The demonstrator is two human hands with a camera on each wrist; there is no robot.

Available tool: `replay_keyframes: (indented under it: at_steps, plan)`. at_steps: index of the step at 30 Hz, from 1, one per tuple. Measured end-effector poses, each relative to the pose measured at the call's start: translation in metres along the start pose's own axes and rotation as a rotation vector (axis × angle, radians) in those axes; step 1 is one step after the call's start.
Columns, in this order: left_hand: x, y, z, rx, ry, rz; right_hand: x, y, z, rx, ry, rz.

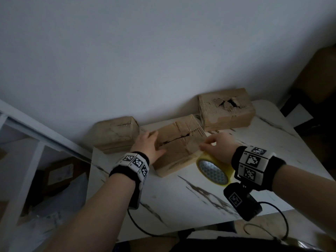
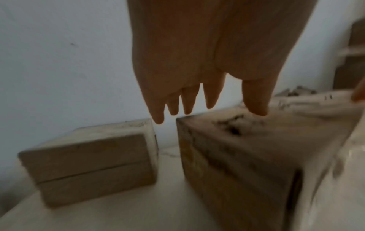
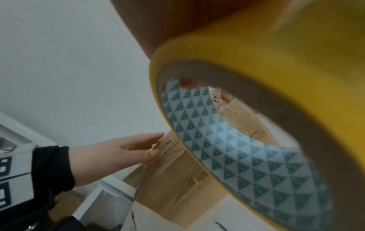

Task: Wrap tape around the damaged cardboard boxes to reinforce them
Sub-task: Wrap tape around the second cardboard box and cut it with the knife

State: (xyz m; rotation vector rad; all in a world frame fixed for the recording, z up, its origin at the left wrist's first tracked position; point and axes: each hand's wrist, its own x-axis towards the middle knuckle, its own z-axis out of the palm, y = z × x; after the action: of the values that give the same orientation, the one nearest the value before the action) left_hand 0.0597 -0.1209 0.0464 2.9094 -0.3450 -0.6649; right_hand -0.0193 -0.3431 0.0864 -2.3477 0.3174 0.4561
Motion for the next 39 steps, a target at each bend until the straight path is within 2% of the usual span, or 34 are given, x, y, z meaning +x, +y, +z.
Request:
replay_keyframes:
  at_steps: [2, 7, 11, 15, 20, 21, 23, 25, 27, 28, 30, 34, 37, 39]
  plan:
    - [-0.001, -0.007, 0.012, 0.051, -0.024, -0.027, 0.000, -0.001, 0.006, -0.003, 0.038, 0.018]
    - [-0.006, -0.013, 0.012, 0.106, 0.091, 0.022, 0.004, -0.002, 0.027, 0.016, 0.024, 0.113]
    - [-0.025, -0.007, 0.011, 0.090, 0.073, -0.067, 0.008, -0.008, 0.037, 0.051, 0.054, 0.137]
    - [-0.046, -0.009, 0.021, 0.067, 0.006, -0.152, 0.014, -0.017, 0.033, 0.007, 0.057, 0.088]
    - [-0.056, -0.009, 0.021, 0.115, -0.106, -0.186, 0.014, -0.028, 0.020, -0.148, -0.002, 0.016]
    - [-0.058, -0.008, 0.018, 0.132, -0.098, -0.181, 0.012, -0.030, 0.017, -0.206, 0.001, 0.002]
    - [-0.059, -0.002, 0.010, 0.148, 0.026, -0.131, 0.008, -0.035, 0.015, -0.349, 0.015, -0.039]
    - [-0.055, 0.008, 0.001, 0.020, 0.158, 0.018, 0.003, -0.042, 0.017, -0.465, 0.039, -0.081]
    - [-0.049, 0.022, -0.009, -0.222, 0.126, 0.155, -0.001, -0.048, 0.017, -0.504, 0.055, -0.127]
    - [-0.045, 0.029, -0.013, -0.332, 0.094, 0.178, -0.002, -0.051, 0.016, -0.505, 0.055, -0.143]
    - [-0.041, 0.038, -0.019, -0.472, 0.092, 0.163, -0.005, -0.056, 0.013, -0.498, 0.065, -0.173]
    - [-0.040, 0.040, -0.026, -0.556, 0.176, 0.173, -0.008, -0.059, 0.003, -0.502, 0.111, -0.211]
    - [-0.039, 0.039, -0.034, -0.625, 0.159, 0.188, -0.003, -0.053, 0.001, -0.463, 0.063, -0.159]
    - [-0.039, 0.037, -0.038, -0.594, 0.140, 0.198, 0.003, -0.049, -0.001, -0.411, 0.035, -0.096]
